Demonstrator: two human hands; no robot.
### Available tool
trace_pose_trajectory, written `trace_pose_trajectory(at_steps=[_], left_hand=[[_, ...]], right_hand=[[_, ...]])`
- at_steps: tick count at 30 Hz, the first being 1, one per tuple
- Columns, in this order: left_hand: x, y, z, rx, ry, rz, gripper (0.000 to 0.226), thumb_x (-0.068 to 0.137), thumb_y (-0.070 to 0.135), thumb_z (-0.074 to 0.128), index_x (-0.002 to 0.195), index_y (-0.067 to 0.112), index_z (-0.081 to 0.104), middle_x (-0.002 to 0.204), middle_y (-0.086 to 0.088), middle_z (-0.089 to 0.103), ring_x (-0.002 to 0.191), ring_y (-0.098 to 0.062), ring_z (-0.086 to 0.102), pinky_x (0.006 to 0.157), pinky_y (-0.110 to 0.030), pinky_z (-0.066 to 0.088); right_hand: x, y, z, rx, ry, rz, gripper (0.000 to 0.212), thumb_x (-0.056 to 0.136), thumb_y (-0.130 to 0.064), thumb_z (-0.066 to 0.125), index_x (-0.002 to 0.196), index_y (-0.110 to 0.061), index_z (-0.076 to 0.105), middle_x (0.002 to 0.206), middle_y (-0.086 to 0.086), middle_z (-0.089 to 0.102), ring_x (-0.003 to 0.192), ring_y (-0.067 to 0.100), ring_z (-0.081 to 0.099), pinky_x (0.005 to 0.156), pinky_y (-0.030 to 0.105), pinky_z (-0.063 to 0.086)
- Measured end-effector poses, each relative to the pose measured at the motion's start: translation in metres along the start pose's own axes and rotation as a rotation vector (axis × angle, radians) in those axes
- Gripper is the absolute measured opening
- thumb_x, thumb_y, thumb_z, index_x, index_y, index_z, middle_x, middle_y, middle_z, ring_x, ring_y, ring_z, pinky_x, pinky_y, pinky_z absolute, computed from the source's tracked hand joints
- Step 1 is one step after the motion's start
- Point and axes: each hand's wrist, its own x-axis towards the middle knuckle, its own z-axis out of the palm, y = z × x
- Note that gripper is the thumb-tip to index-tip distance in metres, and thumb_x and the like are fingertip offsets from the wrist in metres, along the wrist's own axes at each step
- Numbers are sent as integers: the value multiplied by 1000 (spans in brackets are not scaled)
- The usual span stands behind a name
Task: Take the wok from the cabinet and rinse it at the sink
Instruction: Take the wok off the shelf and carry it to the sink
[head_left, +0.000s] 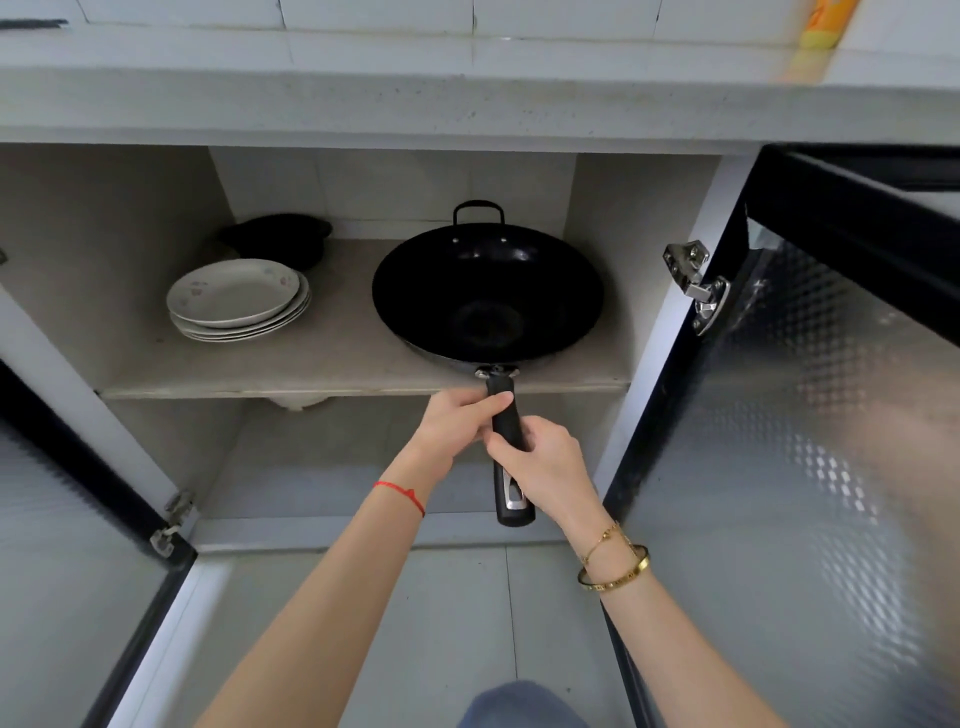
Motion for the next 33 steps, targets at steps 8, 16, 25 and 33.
trace_pose_trajectory(at_steps=[8,16,25,33], left_hand=[[-40,-21,4,-73,9,19,23,91,14,67,103,-5,72,91,-16,67,85,-23,63,88,-36,55],[-65,-45,6,-7,-11,6,21,88,14,70,98,-4,72,83,-13,68,69,-20,60,69,-33,53],[-67,-61,16,-198,-101,-23,28,91,7,66,116,-4,66,102,-14,71,80,-18,67,65,-21,53],[-90,-54,20,-286,-81,-79,26,86,1,69,111,7,71,117,-13,72,109,-20,67,104,-32,48]], right_hand=[[-43,6,18,171,-31,133,22,88,-31,62,95,-11,55,87,12,68,68,16,57,56,23,43],[-72,14,32,391,-28,245,17,94,-15,58,103,-5,48,71,8,57,43,17,56,46,30,49],[-73,29,35,248,64,238,16,90,-13,58,97,1,56,61,9,59,36,15,53,39,27,46],[-100,6,15,186,16,326,5,86,-3,53,91,-4,54,57,12,57,33,13,50,35,23,41]])
